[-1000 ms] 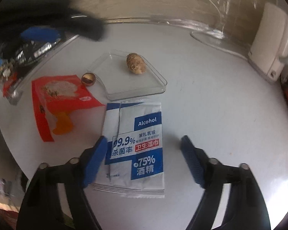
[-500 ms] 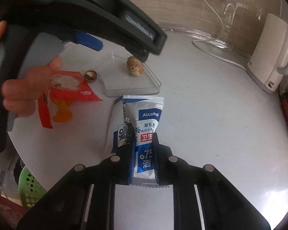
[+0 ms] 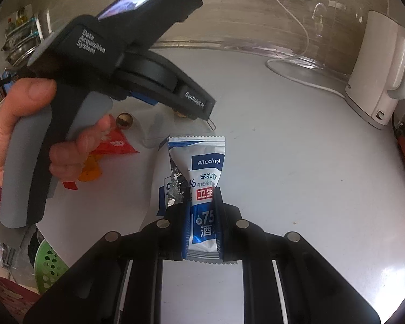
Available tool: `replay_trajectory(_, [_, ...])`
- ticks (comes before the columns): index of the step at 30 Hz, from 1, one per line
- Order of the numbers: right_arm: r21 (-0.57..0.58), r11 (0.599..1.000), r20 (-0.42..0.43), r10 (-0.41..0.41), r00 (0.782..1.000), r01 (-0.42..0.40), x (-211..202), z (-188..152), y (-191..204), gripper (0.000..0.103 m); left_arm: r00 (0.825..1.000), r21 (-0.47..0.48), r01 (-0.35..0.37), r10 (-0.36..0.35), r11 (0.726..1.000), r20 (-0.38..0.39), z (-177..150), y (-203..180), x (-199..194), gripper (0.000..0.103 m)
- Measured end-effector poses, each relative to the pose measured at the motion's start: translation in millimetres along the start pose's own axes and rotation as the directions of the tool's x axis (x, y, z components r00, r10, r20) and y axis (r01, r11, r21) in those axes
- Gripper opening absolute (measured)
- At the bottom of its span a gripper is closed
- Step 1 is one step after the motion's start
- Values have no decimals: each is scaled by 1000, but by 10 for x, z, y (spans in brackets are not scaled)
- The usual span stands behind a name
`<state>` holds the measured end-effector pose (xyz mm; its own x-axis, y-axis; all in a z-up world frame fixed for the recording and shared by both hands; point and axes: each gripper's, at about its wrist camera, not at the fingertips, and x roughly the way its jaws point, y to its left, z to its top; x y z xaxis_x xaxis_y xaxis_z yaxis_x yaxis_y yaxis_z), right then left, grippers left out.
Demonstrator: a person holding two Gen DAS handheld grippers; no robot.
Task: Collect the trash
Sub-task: 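Grasp the alcohol wipe packet with the right tool while the left tool grasps the brown nut, then carry the wipe packet and nut over the basket and release both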
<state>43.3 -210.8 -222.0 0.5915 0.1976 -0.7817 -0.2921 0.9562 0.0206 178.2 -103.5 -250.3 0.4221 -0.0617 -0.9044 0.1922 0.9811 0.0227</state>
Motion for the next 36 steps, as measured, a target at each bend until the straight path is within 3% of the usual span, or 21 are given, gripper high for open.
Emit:
replay_trajectory(3, [3,1000,-3,-4,1000,4,5,-7,2,16,1000,-10,19,-19,1000,3,18,13,10,50])
replay_trajectory(5, [7,1000,-4,-5,1000,5,-24,-44,41,16,999,-1,37,-37,999,3,27,6,9,41])
replay_trajectory(14, [12,1000,-7,-14,1000,14,-26,-29,21,16,998,-4,46,-46,999,31,26,95,-68,40])
replay_trajectory(20, [8,1000,12,-29,1000,29,-186,24,90,16,994,-6,65,-64,998,84,-110,197,-525,40])
replay_trajectory(27, [18,999,43,-31,999,30,-544,68,324,16,988,0,52,-51,999,144,-596,439,-1258,40])
replay_trajectory(36, [71,997,46,-23,999,20,-1023,-118,914,16,984,30,48,-52,998,168,-1351,821,-1852,41])
